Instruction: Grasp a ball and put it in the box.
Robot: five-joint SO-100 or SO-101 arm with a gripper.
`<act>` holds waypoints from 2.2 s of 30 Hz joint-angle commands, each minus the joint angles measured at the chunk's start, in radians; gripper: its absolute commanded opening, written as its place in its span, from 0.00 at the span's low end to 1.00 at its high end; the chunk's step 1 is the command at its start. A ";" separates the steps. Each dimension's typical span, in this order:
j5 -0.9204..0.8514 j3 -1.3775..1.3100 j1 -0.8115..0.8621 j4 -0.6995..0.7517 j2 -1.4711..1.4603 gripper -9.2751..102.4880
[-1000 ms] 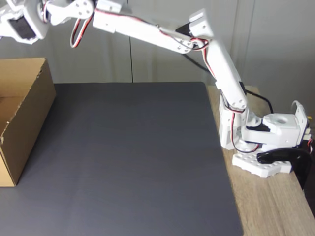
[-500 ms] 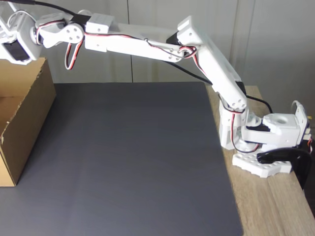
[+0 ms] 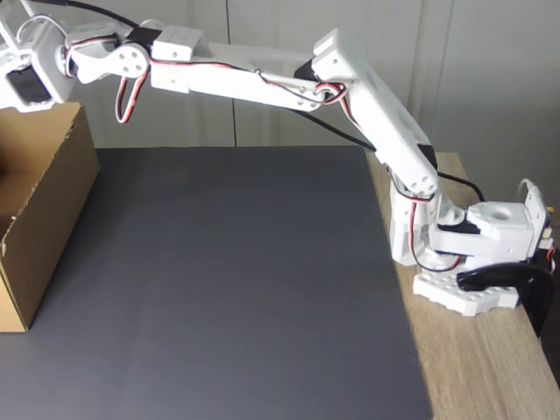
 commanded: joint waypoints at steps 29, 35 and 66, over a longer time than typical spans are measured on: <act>0.118 -0.032 0.075 0.937 0.422 0.08; 0.109 -0.032 0.064 1.002 0.509 0.08; 0.103 1.370 0.061 0.692 1.503 0.08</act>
